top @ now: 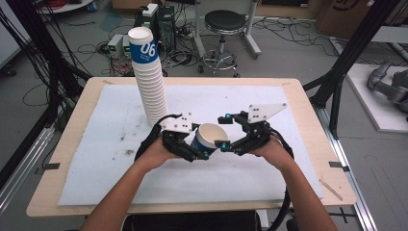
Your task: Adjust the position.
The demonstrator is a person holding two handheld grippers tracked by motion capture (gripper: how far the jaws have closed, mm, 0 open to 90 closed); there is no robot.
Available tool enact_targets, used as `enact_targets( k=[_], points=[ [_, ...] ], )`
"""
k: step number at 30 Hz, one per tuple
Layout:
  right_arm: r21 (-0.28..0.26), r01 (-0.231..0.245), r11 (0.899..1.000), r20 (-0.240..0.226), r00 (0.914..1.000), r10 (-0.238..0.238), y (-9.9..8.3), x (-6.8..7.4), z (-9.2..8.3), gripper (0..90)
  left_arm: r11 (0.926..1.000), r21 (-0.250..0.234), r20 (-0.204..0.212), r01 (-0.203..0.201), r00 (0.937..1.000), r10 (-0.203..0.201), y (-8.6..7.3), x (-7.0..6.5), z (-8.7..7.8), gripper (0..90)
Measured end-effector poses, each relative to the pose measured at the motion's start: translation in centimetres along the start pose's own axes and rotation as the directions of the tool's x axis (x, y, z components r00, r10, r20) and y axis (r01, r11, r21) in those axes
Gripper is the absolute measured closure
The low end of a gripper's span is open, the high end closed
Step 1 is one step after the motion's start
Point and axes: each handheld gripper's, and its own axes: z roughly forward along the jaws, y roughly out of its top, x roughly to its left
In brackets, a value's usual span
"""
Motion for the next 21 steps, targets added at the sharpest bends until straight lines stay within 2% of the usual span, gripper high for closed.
enact_targets(
  k=[1, 2, 4, 6, 7, 11, 13, 15, 21],
  points=[
    [-0.025, -0.009, 1.0, 0.019, 0.9998, 0.01, 0.0, -0.1, -0.5, 20.3, 0.9998, -0.018, -0.019, 0.012, 0.9997, -0.012, -0.3, 0.1, -0.2, 28.6],
    [-0.027, -0.005, 1.0, 0.049, 0.9988, 0.007, -0.1, -0.1, -0.9, 20.3, 0.9987, -0.042, -0.039, 0.029, 0.9988, -0.03, -0.5, 0.1, -0.5, 28.7],
    [-0.01, -0.008, 1.0, 0.091, 0.9958, 0.009, -0.5, -0.3, -1.5, 20.3, 0.9932, -0.101, -0.089, 0.058, 0.9938, -0.067, -1.0, 0.2, -1.1, 28.8],
    [0.029, -0.008, 1.0, 0.139, 0.9903, 0.004, -1.2, -0.5, -2.0, 20.4, 0.987, -0.143, -0.142, 0.073, 0.9854, -0.094, -1.4, 0.4, -1.7, 28.8],
    [0.038, -0.015, 0.999, 0.155, 0.9879, 0.009, -1.7, -0.6, -2.2, 20.5, 0.9832, -0.164, -0.173, 0.08, 0.9789, -0.109, -1.7, 0.4, -2.1, 28.8],
    [0.074, -0.045, 0.996, 0.223, 0.9744, 0.027, -3.3, -1.0, -3.1, 20.5, 0.9726, -0.214, -0.239, 0.09, 0.9606, -0.142, -2.0, 0.5, -3.3, 28.9],
    [0.075, -0.065, 0.995, 0.25, 0.9672, 0.044, -3.9, -1.2, -3.4, 20.5, 0.968, -0.235, -0.262, 0.088, 0.9533, -0.15, -2.2, 0.5, -3.8, 28.8],
    [0.07, -0.085, 0.994, 0.257, 0.9641, 0.065, -4.2, -1.4, -3.5, 20.5, 0.9654, -0.246, -0.28, 0.087, 0.9469, -0.157, -2.3, 0.4, -4.2, 28.8],
    [0.071, -0.089, 0.994, 0.273, 0.9597, 0.066, -4.3, -1.6, -3.5, 21.0, 0.9603, -0.264, -0.301, 0.09, 0.9384, -0.17, -2.6, 0.4, -5.2, 28.5]
  ],
)
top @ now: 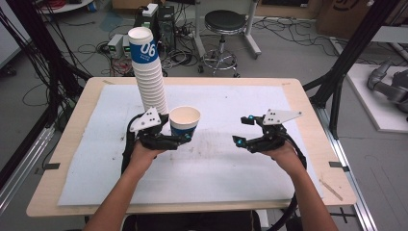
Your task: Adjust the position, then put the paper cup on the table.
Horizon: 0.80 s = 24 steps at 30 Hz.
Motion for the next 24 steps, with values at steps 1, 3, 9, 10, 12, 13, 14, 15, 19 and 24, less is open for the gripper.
enact_targets(
  k=[1, 3, 9, 10, 12, 13, 14, 15, 19, 24],
  points=[
    [-0.001, -0.002, 1.0, 0.001, 1.0, 0.002, -0.1, 0.0, -0.1, 20.9, 1.0, -0.008, -0.005, 0.001, 1.0, -0.001, 0.0, 0.0, -0.2, 28.5],
    [-0.004, -0.005, 1.0, 0.004, 1.0, 0.005, -0.2, 0.1, -0.2, 20.9, 0.9999, -0.015, -0.012, 0.001, 0.9999, -0.001, 0.1, 0.1, -0.5, 28.4],
    [-0.015, -0.03, 0.999, 0.021, 0.9993, 0.031, -0.7, -0.3, -0.7, 20.9, 0.9986, -0.053, -0.053, 0.005, 0.9986, -0.007, 0.1, 0.5, -2.4, 28.2],
    [-0.014, -0.031, 0.999, 0.022, 0.9993, 0.031, -0.8, -0.3, -0.8, 20.9, 0.9983, -0.059, -0.059, 0.003, 0.9982, -0.006, 0.1, 0.7, -2.8, 28.2],
    [-0.015, -0.029, 0.999, 0.027, 0.9992, 0.03, -0.9, -0.3, -0.8, 20.9, 0.997, -0.077, -0.075, 0.007, 0.9971, -0.013, 0.0, 1.0, -3.7, 28.2],
    [-0.018, -0.033, 0.999, 0.03, 0.999, 0.033, -1.0, -0.3, -0.8, 20.9, 0.9965, -0.083, -0.084, 0.004, 0.9964, -0.011, 0.0, 1.1, -4.2, 28.2],
    [-0.023, -0.037, 0.999, 0.033, 0.9987, 0.037, -1.1, -0.3, -0.8, 20.9, 0.9957, -0.092, -0.095, 0.007, 0.9954, -0.016, -0.1, 1.3, -4.7, 28.2],
    [-0.024, -0.039, 0.999, 0.032, 0.9987, 0.039, -1.2, -0.3, -0.8, 20.9, 0.995, -0.1, -0.106, 0.008, 0.9942, -0.018, -0.2, 1.5, -5.2, 28.2],
    [-0.018, -0.046, 0.999, 0.039, 0.9982, 0.047, -1.7, -0.4, -0.6, 20.9, 0.9919, -0.124, -0.151, 0.028, 0.9874, -0.047, -0.9, 2.7, -7.2, 28.4],
    [-0.012, -0.048, 0.999, 0.042, 0.9979, 0.048, -2.1, -0.2, -0.5, 20.9, 0.9891, -0.137, -0.233, 0.053, 0.9688, -0.084, -2.1, 4.3, -9.5, 28.4]
  ],
)
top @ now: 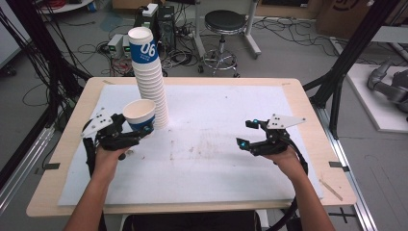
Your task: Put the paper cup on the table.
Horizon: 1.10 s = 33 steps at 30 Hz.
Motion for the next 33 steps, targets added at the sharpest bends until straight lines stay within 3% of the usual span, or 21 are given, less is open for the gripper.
enact_targets(
  k=[4, 8, 10, 13, 18, 20, 26, 33],
  points=[
    [0.012, 0.0, 1.0, -0.002, 1.0, 0.0, -0.3, 0.1, 0.1, 20.9, 0.9998, 0.002, -0.043, 0.021, 0.9989, -0.021, -0.8, 1.6, -1.0, 28.3],
    [0.012, -0.007, 1.0, 0.003, 1.0, 0.007, -0.4, 0.0, 0.1, 20.9, 0.9999, 0.001, -0.069, -0.01, 0.9976, 0.01, -2.0, 2.9, -1.9, 28.3],
    [0.013, -0.006, 1.0, 0.005, 1.0, 0.005, -0.4, 0.0, 0.0, 20.9, 0.9988, 0.013, -0.08, -0.047, 0.9956, 0.048, -2.6, 3.4, -2.2, 28.2],
    [0.017, -0.005, 1.0, 0.005, 1.0, 0.005, -0.5, 0.0, 0.1, 20.9, 0.9991, 0.012, -0.103, -0.04, 0.9938, 0.041, -3.2, 3.9, -2.5, 27.9],
    [0.025, -0.001, 1.0, 0.004, 1.0, 0.001, -0.5, 0.1, 0.2, 20.9, 0.9969, 0.065, -0.145, -0.043, 0.988, 0.052, -4.0, 4.5, -2.7, 27.9],
    [0.027, -0.007, 1.0, 0.003, 1.0, 0.007, -0.6, 0.1, 0.2, 20.9, 0.9954, 0.094, -0.167, -0.022, 0.9852, 0.037, -4.5, 5.0, -2.9, 27.9],
    [0.034, -0.005, 0.999, 0.004, 1.0, 0.005, -0.8, 0.0, 0.2, 21.0, 0.9781, 0.203, -0.26, 0.046, 0.9654, 0.009, -5.8, 6.1, -3.1, 27.9],
    [0.034, 0.0, 0.999, 0.001, 1.0, 0.0, -0.8, 0.1, 0.1, 21.0, 0.9573, 0.286, -0.269, 0.039, 0.9621, 0.041, -6.4, 6.3, -2.6, 27.8]
  ],
)
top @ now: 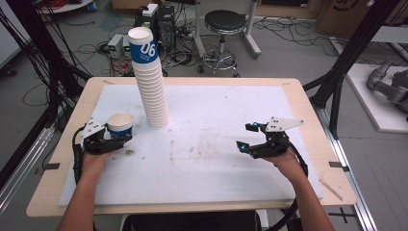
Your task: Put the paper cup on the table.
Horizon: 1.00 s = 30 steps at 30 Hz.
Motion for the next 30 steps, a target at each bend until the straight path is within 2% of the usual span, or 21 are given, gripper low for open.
enact_targets(
  k=[4, 7, 8, 11, 14, 17, 19, 21, 22, 26, 30],
  points=[
    [-0.001, -0.001, 1.0, -0.002, 1.0, 0.001, 0.0, 0.0, 0.0, 21.1, 0.9997, 0.024, -0.012, -0.001, 0.9999, 0.002, -0.1, 0.0, 0.2, 27.7],
    [-0.003, 0.0, 1.0, -0.003, 1.0, 0.0, 0.0, -0.1, -0.1, 21.0, 0.9978, 0.057, -0.029, -0.034, 0.999, 0.035, 0.0, -0.5, 0.2, 27.5],
    [-0.002, -0.001, 1.0, -0.002, 1.0, 0.001, 0.0, -0.1, -0.1, 21.0, 0.9971, 0.069, -0.035, -0.031, 0.9988, 0.033, 0.1, -0.5, 0.1, 27.5],
    [0.0, -0.001, 1.0, -0.001, 1.0, 0.001, -0.1, 0.0, -0.1, 21.1, 0.9947, 0.102, -0.051, -0.001, 0.9987, 0.007, 0.1, -0.6, -0.6, 26.8],
    [0.002, -0.003, 1.0, -0.001, 1.0, 0.003, 0.0, 0.0, 0.0, 21.1, 0.9932, 0.112, -0.068, 0.033, 0.9974, -0.025, 0.0, -0.7, -0.9, 25.5],
    [0.005, 0.006, 1.0, -0.007, 1.0, -0.006, 0.0, 0.0, 0.0, 21.3, 0.9907, 0.127, -0.074, 0.047, 0.9965, -0.038, -0.1, -0.8, -1.2, 24.4],
    [0.005, 0.004, 1.0, -0.008, 1.0, -0.004, 0.0, 0.1, -0.1, 21.3, 0.9872, 0.15, -0.07, 0.054, 0.9966, -0.044, -0.2, -0.8, -1.4, 23.4],
    [-0.001, 0.0, 1.0, -0.005, 1.0, 0.0, 0.0, 0.0, -0.1, 21.3, 0.9801, 0.18, -0.067, 0.083, 0.9951, -0.072, -0.5, -0.7, -1.4, 18.7],
    [-0.004, 0.002, 1.0, -0.002, 1.0, -0.002, 0.0, -0.1, -0.2, 21.3, 0.9776, 0.193, -0.066, 0.083, 0.9953, -0.071, -0.5, -0.7, -1.4, 18.7],
    [-0.003, 0.002, 1.0, -0.003, 1.0, -0.003, 0.0, -0.1, -0.2, 21.3, 0.9764, 0.199, -0.067, 0.084, 0.9951, -0.072, -0.6, -0.7, -2.0, 18.7],
    [-0.002, -0.002, 1.0, -0.001, 1.0, 0.002, -0.1, -0.1, -0.3, 21.3, 0.9756, 0.202, -0.049, 0.087, 0.9957, -0.078, -0.7, -0.7, -3.4, 18.7]
  ],
)
